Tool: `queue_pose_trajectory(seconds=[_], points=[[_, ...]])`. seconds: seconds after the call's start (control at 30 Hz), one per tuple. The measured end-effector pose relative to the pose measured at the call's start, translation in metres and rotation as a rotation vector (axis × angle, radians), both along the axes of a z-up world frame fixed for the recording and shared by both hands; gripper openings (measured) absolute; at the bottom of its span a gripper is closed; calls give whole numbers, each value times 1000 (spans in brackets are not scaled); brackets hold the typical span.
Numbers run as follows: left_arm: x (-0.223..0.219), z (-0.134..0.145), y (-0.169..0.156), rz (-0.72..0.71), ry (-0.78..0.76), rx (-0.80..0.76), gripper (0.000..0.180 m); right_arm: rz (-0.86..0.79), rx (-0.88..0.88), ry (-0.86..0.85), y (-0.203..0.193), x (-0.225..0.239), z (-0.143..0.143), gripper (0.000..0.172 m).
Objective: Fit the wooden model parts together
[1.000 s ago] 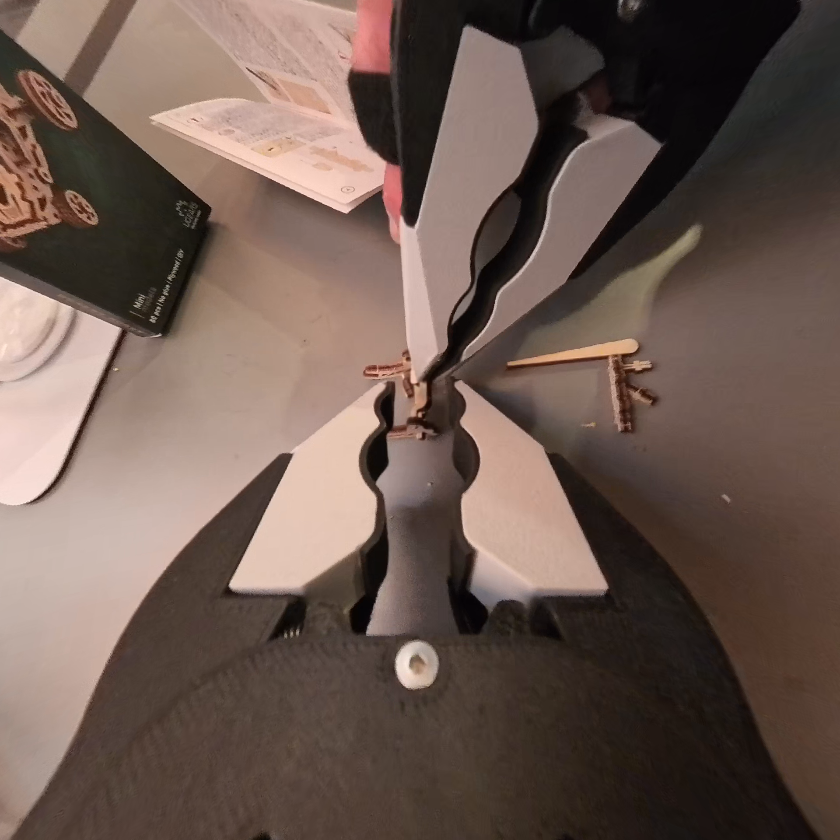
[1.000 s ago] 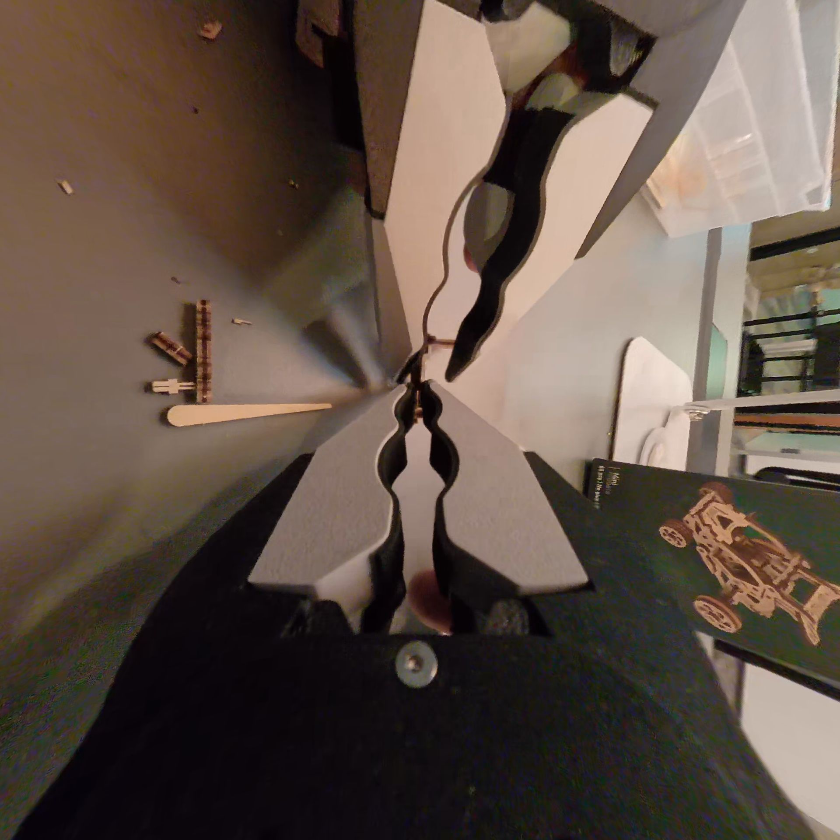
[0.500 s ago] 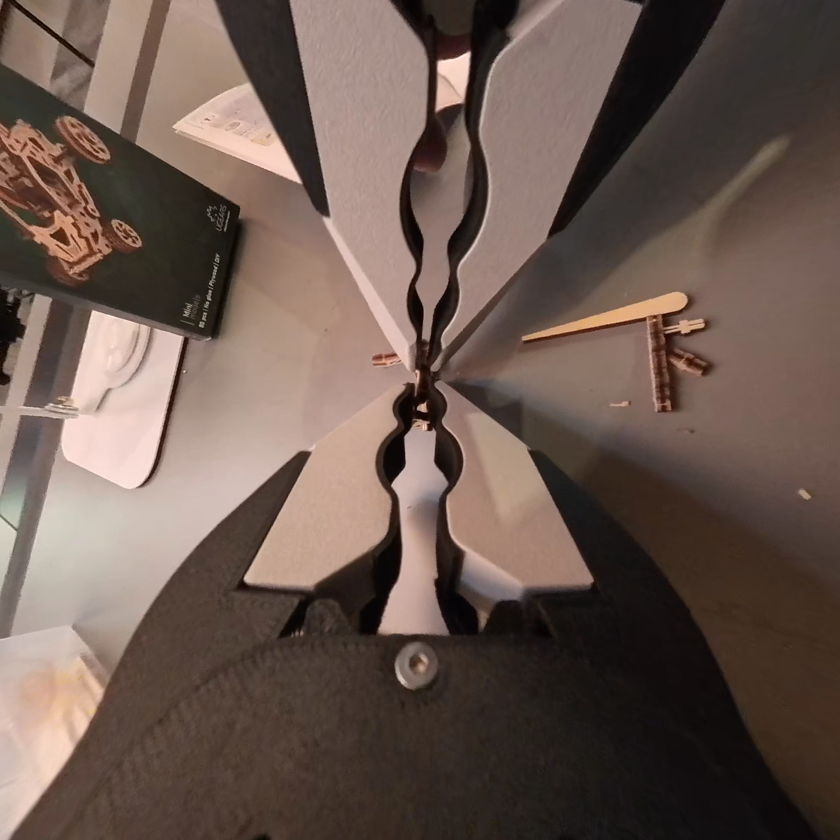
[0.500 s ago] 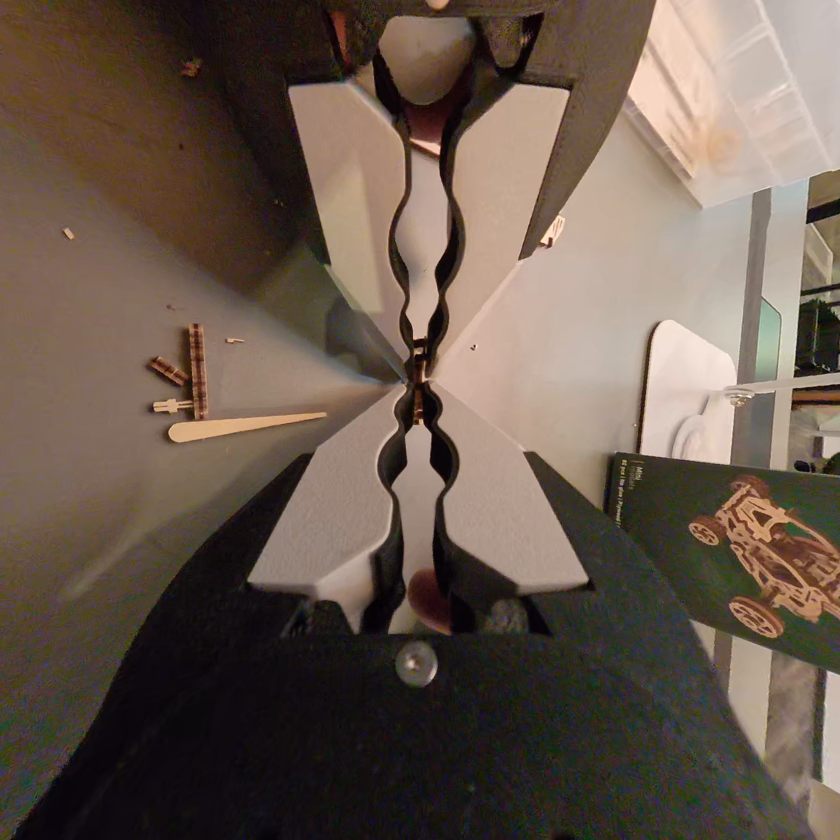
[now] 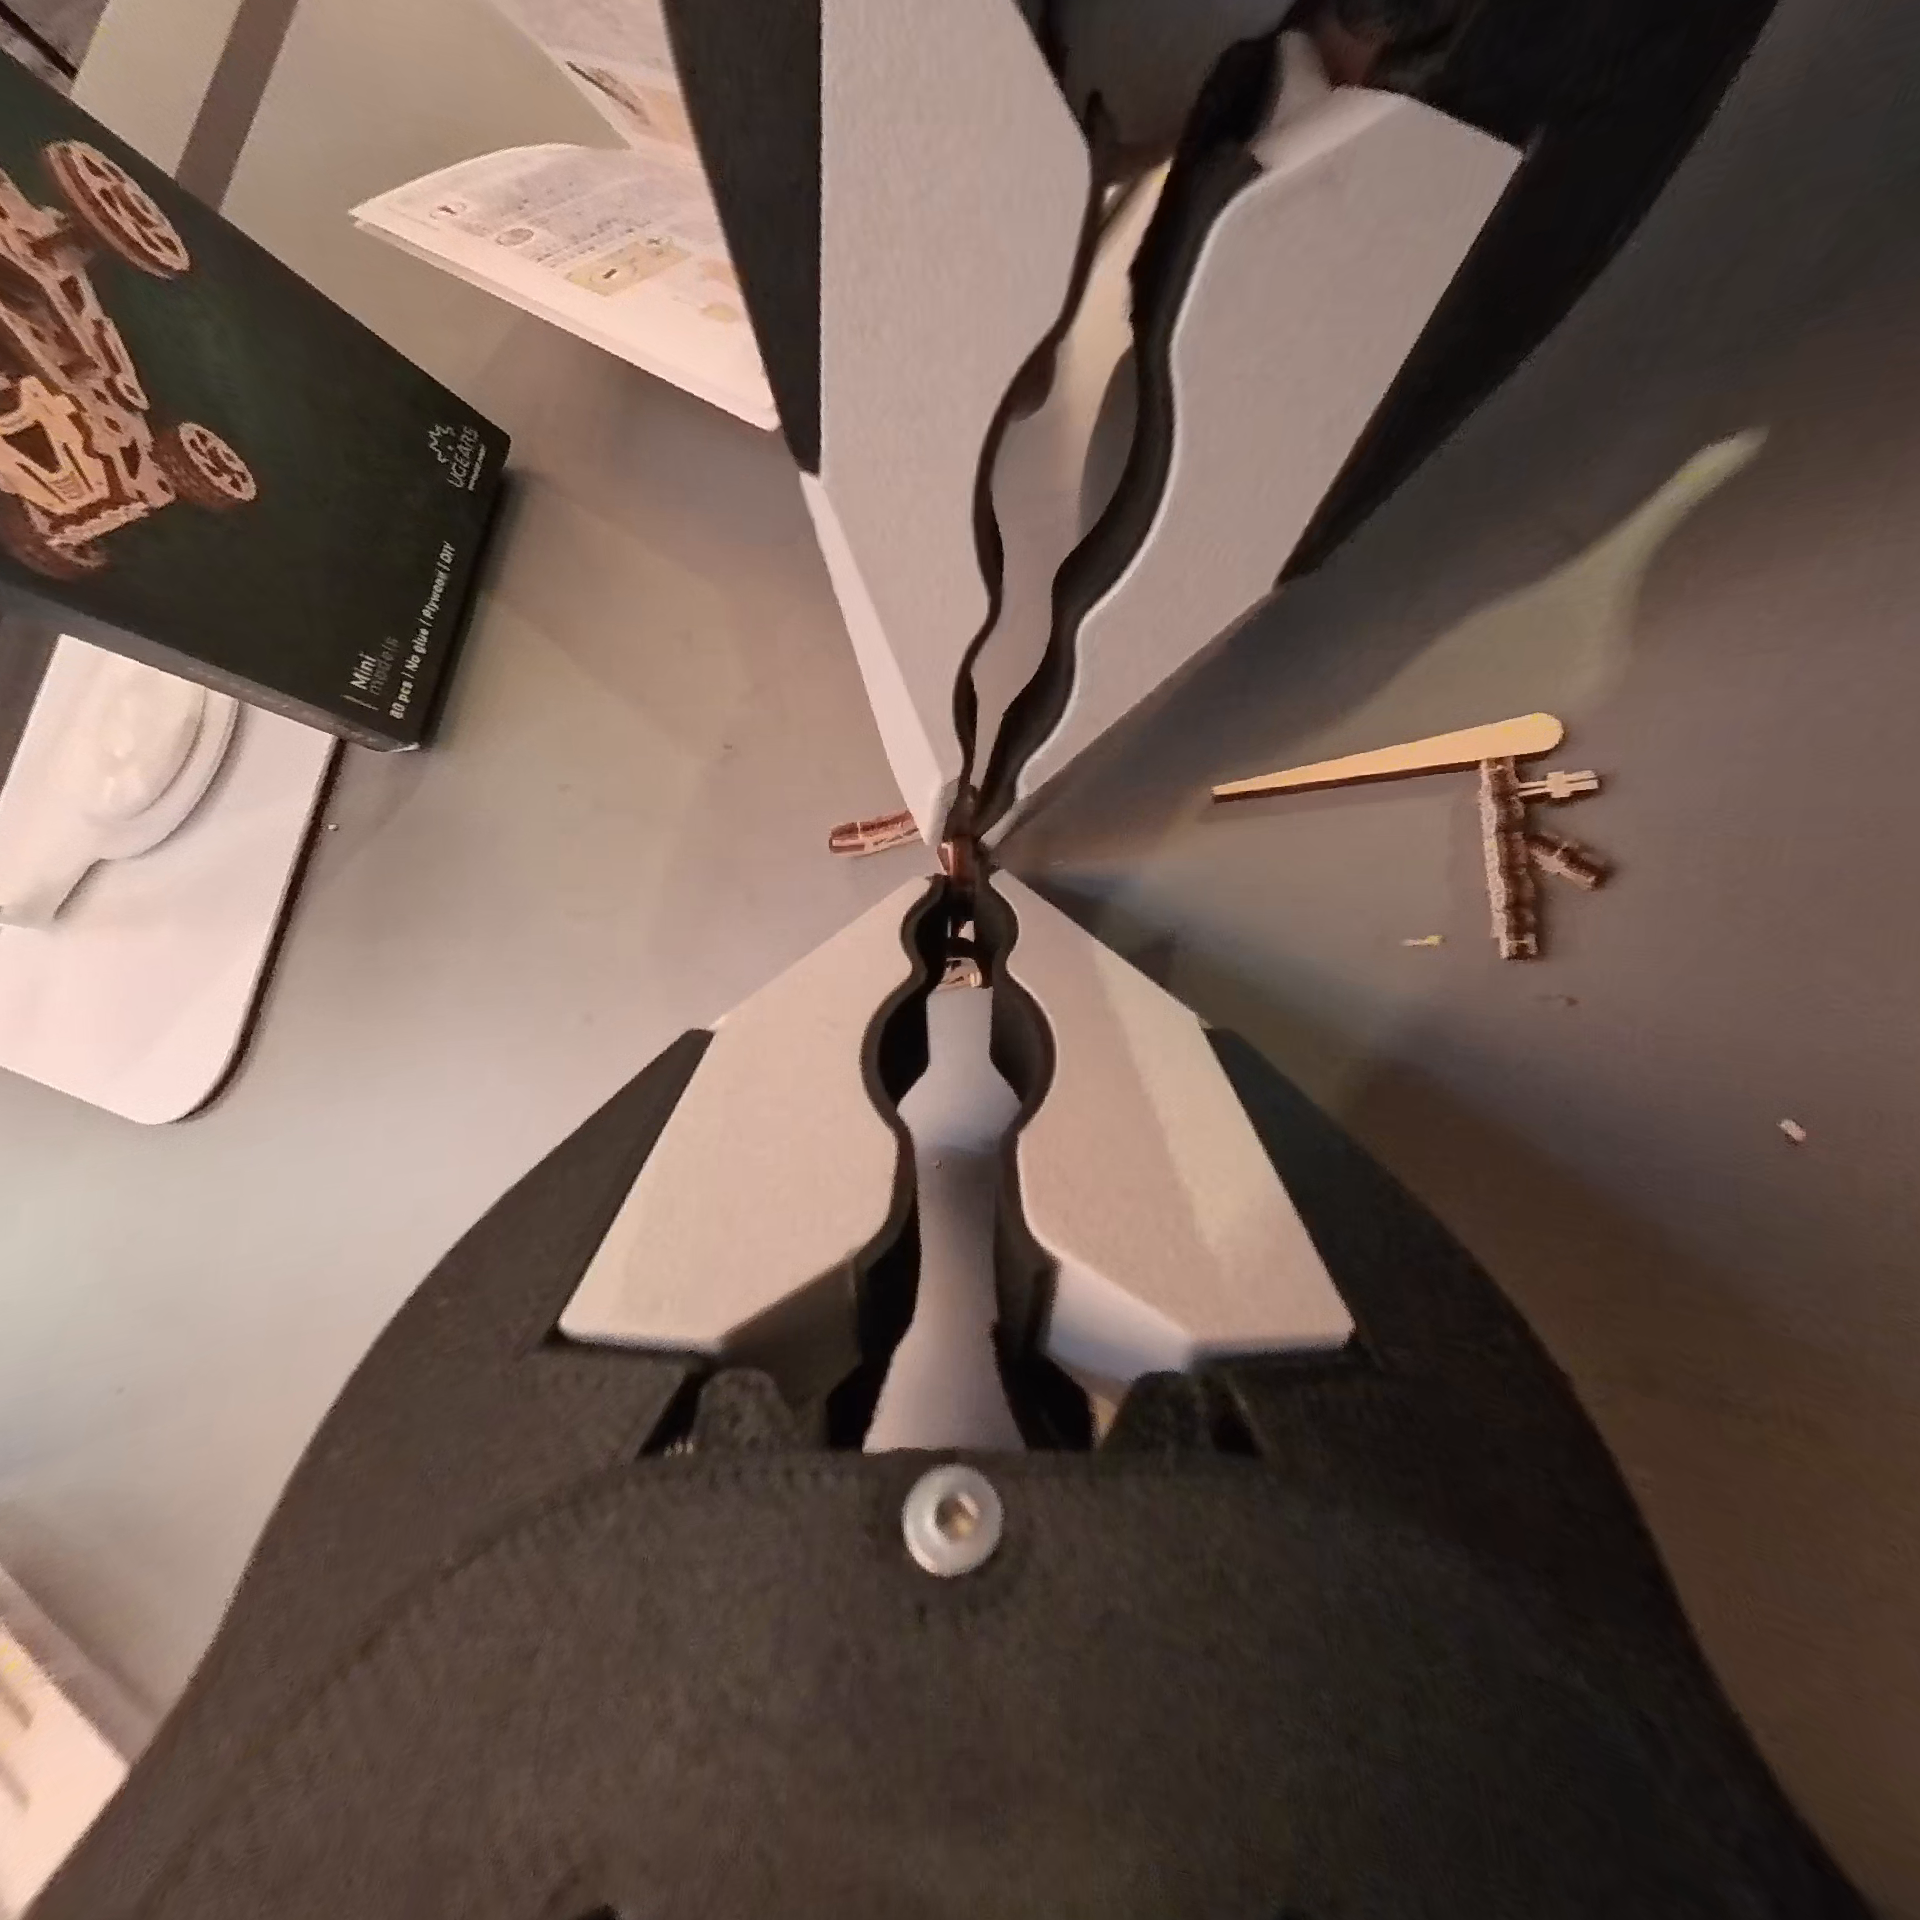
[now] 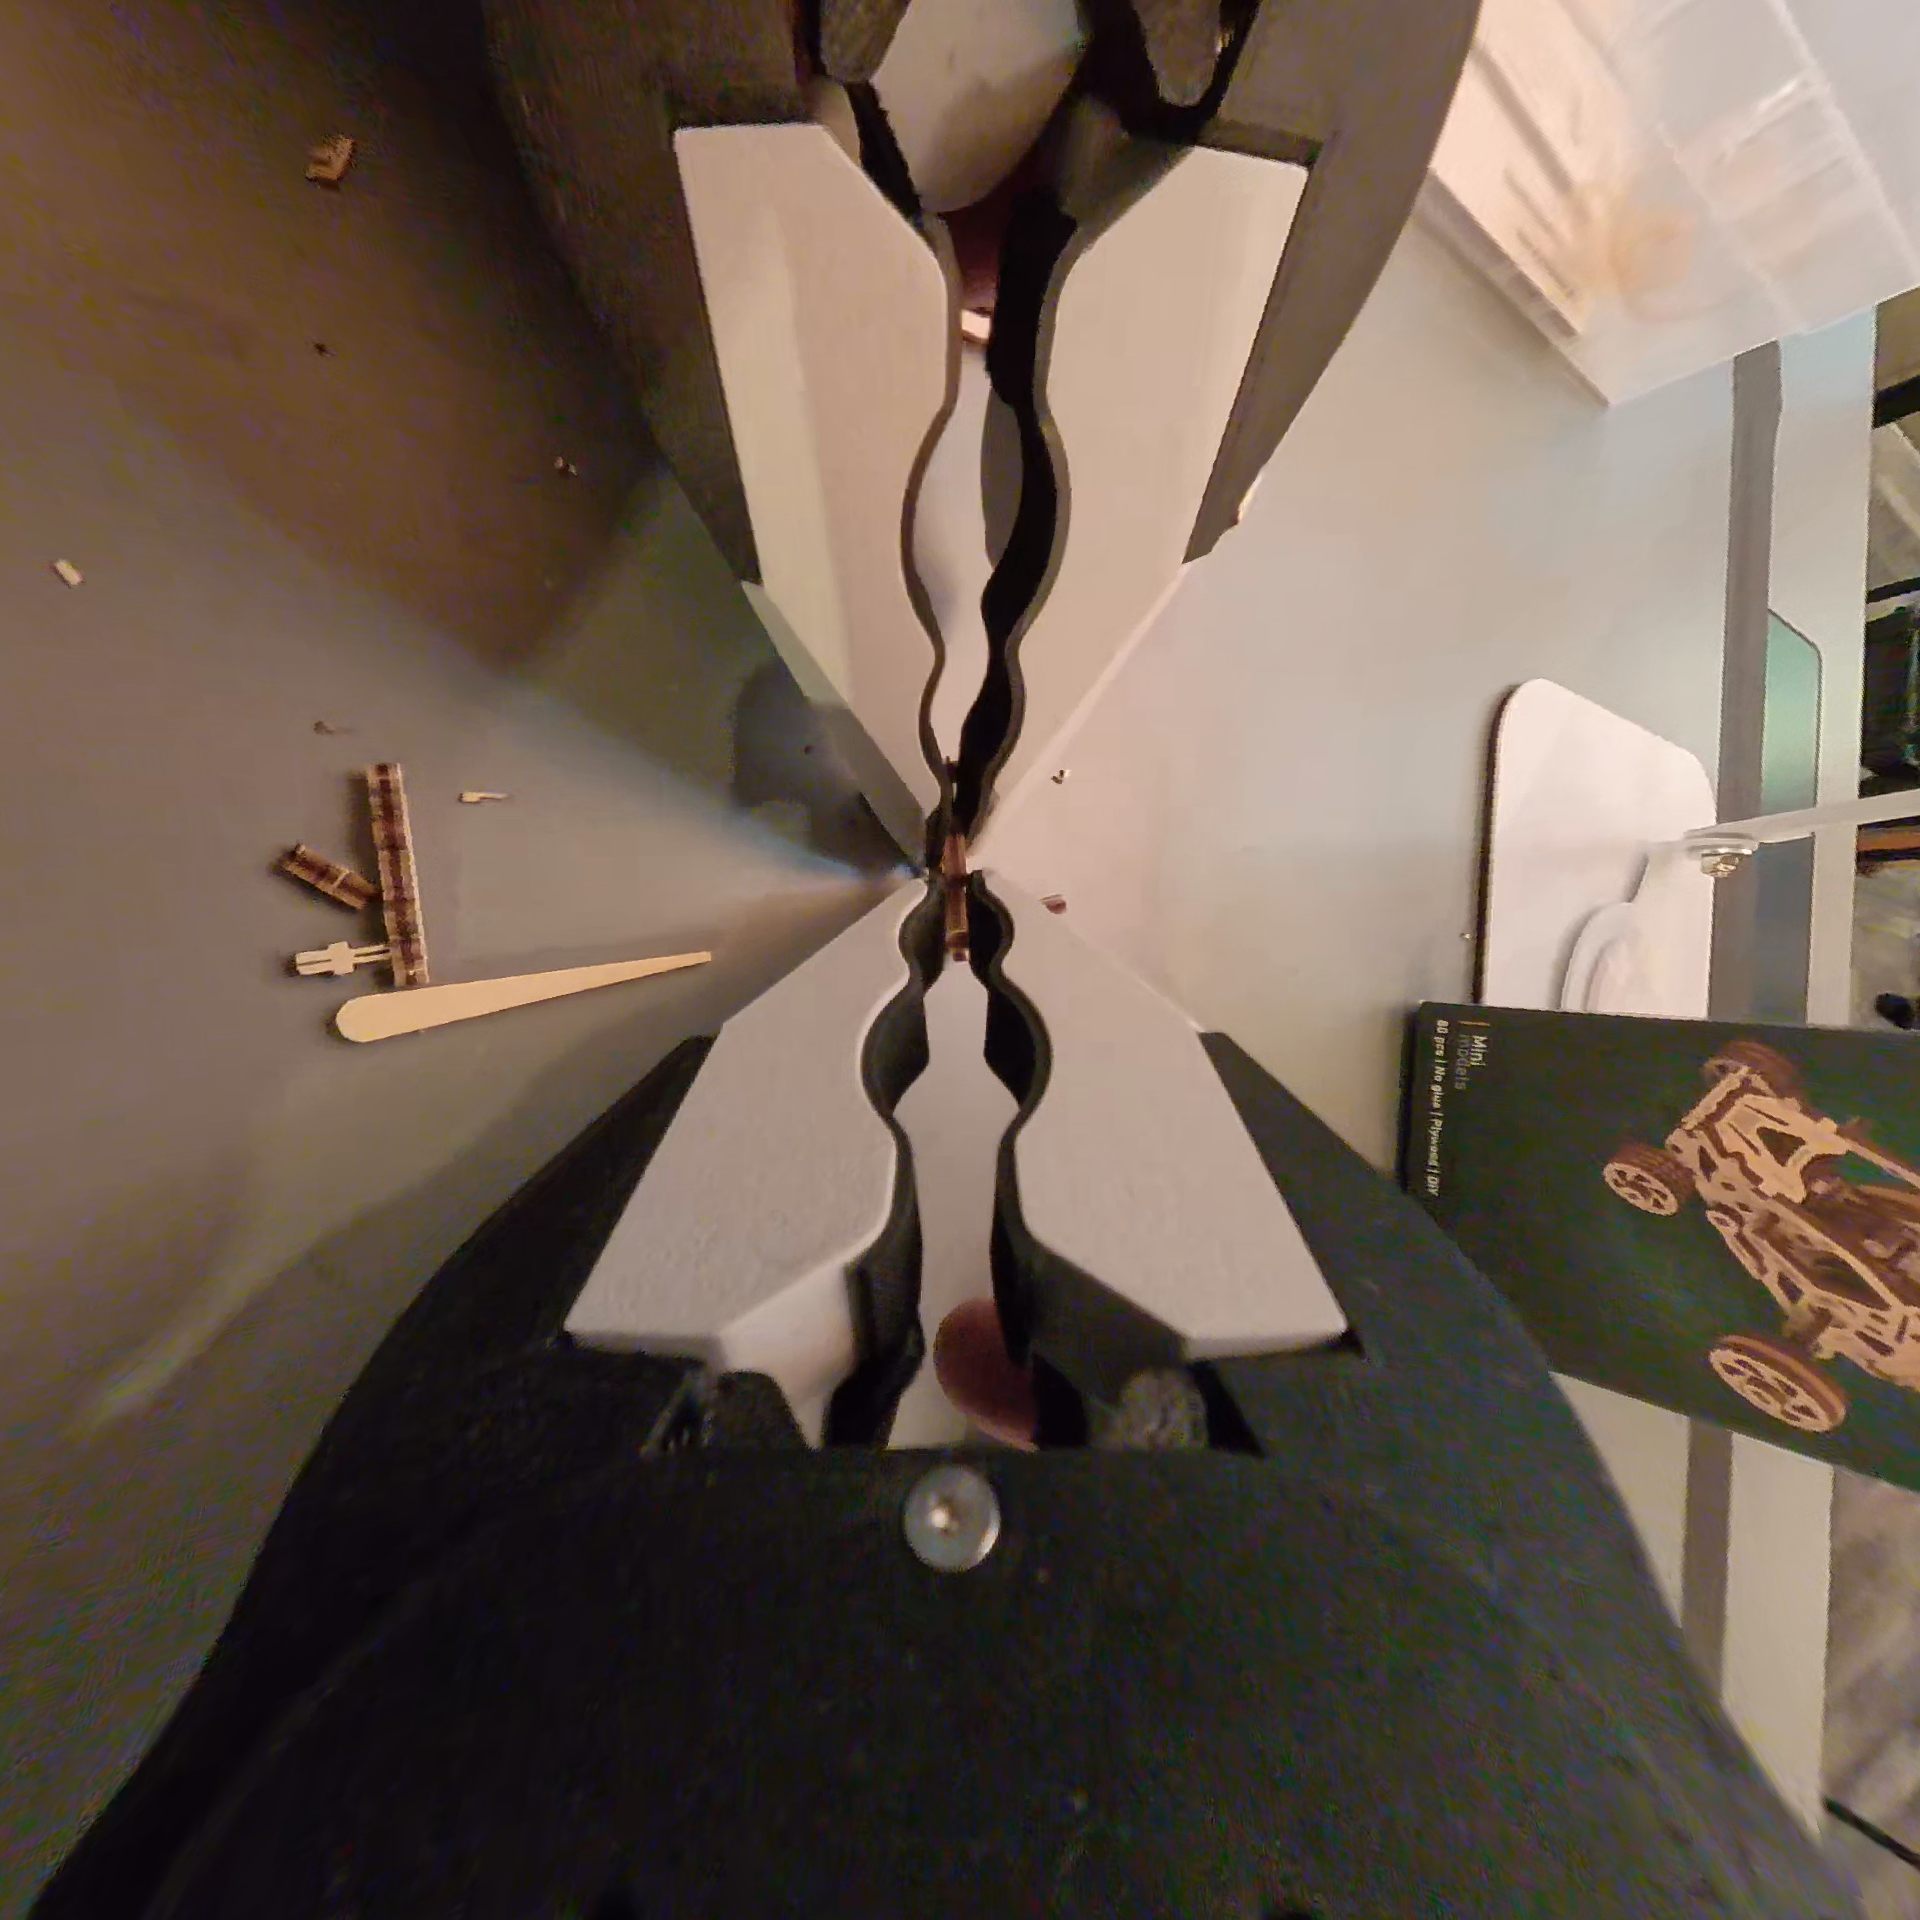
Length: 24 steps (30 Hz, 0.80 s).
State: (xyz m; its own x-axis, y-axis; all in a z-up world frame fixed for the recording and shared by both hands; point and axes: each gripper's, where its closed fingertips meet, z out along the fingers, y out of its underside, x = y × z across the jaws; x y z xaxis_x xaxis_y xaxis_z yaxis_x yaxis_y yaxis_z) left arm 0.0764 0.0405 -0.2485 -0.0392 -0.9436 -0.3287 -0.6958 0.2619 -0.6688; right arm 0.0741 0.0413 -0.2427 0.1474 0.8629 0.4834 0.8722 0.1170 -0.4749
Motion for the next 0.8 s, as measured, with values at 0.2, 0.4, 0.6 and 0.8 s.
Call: queue_pose_trajectory(seconds=[0.2,0.4,0.6,0.8], points=[[-1,10,6,37,-26,195,19,-18,-88,31,0,-2,2,2],[-2,8,5,79,-8,337,7,-36,-176,30,0,-2,2,1],[-4,8,7,94,-4,273,2,-49,-180,49,2,-4,6,2],[-5,5,2,59,-5,137,2,-33,-136,70,1,-5,7,7]])
